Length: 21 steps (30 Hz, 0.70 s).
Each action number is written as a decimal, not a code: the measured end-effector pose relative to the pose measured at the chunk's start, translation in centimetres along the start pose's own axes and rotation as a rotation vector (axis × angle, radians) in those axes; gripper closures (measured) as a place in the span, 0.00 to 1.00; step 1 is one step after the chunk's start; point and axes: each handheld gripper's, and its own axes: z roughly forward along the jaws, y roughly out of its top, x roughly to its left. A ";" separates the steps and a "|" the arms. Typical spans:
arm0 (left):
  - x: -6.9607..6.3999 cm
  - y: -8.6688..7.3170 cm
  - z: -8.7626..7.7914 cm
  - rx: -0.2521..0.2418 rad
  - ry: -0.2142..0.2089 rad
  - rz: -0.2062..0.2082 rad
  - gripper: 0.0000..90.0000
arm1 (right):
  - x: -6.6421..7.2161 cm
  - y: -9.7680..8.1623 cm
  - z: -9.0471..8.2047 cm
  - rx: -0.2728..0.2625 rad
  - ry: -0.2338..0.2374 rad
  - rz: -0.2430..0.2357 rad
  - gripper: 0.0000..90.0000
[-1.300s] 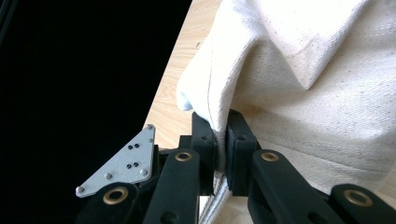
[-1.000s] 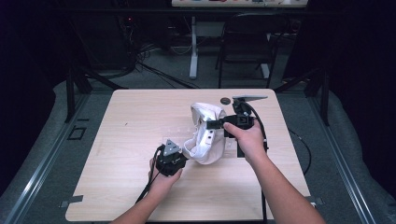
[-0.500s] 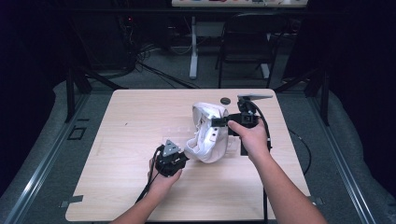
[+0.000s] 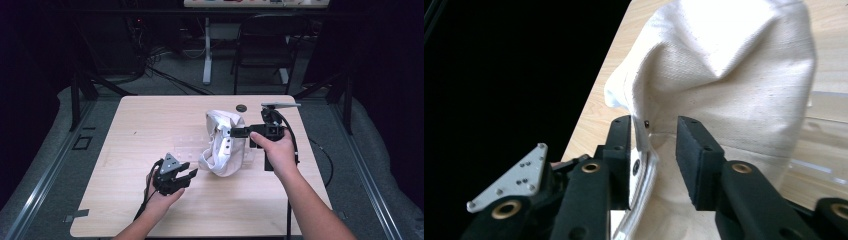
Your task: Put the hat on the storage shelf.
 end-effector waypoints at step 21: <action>3.6 -2.2 -1.6 0.019 0.071 -0.061 0.55 | -2.2 -5.7 -3.1 -0.073 -0.163 -0.154 0.60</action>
